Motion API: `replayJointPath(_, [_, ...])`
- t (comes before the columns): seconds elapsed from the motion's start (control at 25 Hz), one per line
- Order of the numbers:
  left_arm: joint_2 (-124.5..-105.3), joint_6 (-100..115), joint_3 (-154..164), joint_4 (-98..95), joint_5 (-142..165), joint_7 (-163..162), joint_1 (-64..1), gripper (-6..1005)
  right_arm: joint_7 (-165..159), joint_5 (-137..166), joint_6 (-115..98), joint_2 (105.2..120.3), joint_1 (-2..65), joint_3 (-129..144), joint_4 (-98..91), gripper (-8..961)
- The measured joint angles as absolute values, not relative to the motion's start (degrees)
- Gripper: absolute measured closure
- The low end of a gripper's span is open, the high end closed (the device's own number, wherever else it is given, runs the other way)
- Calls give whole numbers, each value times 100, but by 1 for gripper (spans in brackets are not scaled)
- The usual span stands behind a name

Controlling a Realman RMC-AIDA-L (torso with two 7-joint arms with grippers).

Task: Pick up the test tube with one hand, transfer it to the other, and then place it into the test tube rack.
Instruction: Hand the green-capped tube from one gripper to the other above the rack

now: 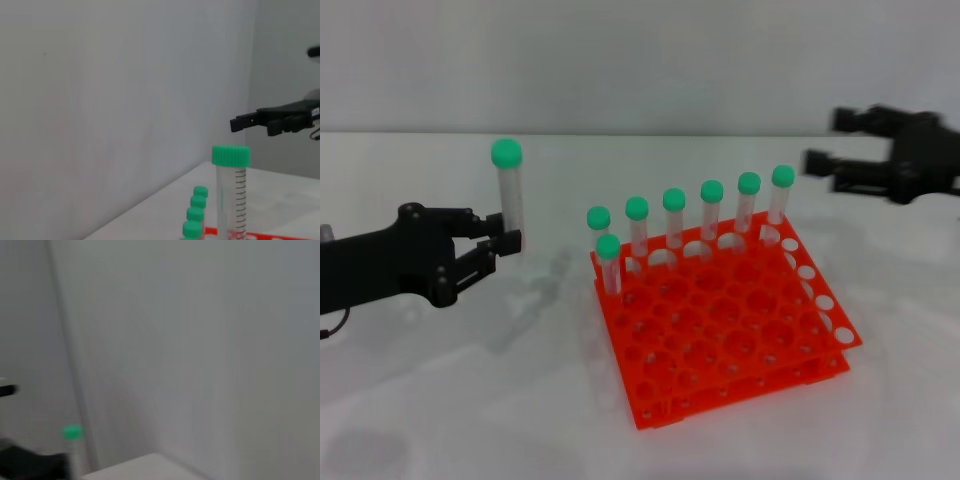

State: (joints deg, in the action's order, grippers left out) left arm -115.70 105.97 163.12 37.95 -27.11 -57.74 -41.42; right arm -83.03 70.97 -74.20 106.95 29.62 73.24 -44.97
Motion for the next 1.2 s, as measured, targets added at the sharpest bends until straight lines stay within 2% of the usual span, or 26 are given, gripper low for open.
replayJointPath(0.16, [-11710,10493,16312,3909,-2711,-5654,-4170,803,-8397,7437,-7488,10976,3459,7358,-4284,159])
replayJointPath(0.2, [-11722,10483,16312,3910,-2713,-5652,-4178,803,-8411,7480,-7498,11007,3514,7369,-4263,160])
replayJointPath(0.48, [-11762,10362,16312,3914,-2726,-5615,-4219,803,-8486,7744,-7522,11485,4116,7751,-4006,168])
replayJointPath(0.8, [-11853,10409,16312,3859,-2541,-5357,-4365,802,-8488,7653,-7290,11592,4195,8000,-3935,177])
replayJointPath(1.2, [-11882,10503,16312,3632,-2272,-5204,-4429,802,-8437,7339,-7082,11582,4119,8209,-3911,188])
